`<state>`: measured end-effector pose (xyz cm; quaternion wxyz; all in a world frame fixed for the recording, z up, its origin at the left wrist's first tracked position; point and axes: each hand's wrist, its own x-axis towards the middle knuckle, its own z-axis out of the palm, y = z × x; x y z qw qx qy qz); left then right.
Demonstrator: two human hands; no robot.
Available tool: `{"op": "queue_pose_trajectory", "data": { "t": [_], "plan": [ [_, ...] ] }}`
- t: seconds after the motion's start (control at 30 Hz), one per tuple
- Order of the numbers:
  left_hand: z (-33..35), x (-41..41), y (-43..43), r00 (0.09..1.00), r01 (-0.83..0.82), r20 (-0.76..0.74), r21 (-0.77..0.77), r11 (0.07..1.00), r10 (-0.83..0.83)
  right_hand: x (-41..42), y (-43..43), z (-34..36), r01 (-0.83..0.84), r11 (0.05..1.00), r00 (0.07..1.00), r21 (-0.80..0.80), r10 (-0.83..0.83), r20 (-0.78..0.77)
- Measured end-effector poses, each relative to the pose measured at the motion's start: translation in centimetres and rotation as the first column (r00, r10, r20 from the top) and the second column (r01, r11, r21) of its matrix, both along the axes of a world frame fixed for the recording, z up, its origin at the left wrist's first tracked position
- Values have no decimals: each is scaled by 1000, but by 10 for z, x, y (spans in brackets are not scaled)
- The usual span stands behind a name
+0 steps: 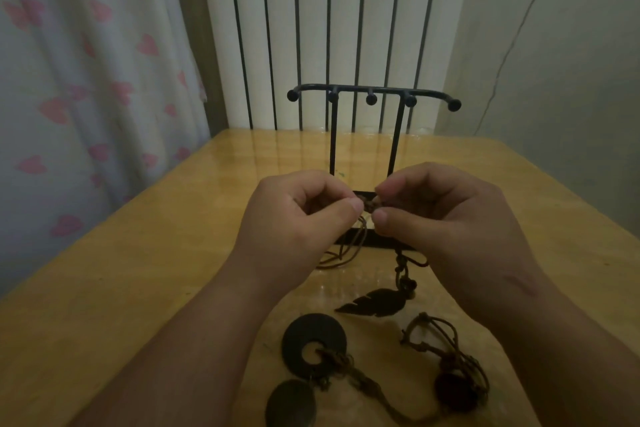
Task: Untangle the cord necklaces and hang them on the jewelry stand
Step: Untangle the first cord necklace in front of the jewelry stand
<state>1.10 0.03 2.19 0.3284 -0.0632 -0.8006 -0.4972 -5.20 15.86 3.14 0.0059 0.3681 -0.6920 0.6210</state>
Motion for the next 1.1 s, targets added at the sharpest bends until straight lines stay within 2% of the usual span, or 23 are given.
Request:
{"op": "queue_pose_trajectory", "data": {
  "t": [0.3, 0.53, 0.67, 0.87, 1.1],
  "plan": [
    [-1, 1, 1, 999, -1, 40, -97, 995, 4, -1, 0, -1, -50, 999, 998, 8, 50, -31],
    [0, 0, 4, 1000, -23, 1, -27, 999, 23, -1, -2, -4, -75, 997, 997, -17, 75, 13],
    [1, 1, 4, 1000, -19, 8, -17, 1000, 19, 0, -2, -2, -57, 998, 998, 21, 57, -2],
    [2, 1, 4, 999, -15, 47, 5, 1000, 14, 1, 2, 2, -123, 987, 987, -102, 132, 88],
    [4, 3, 3, 998, 42, 39, 63, 997, -44, 2, 0, 3, -92, 994, 995, -61, 94, 28]
  ]
}}
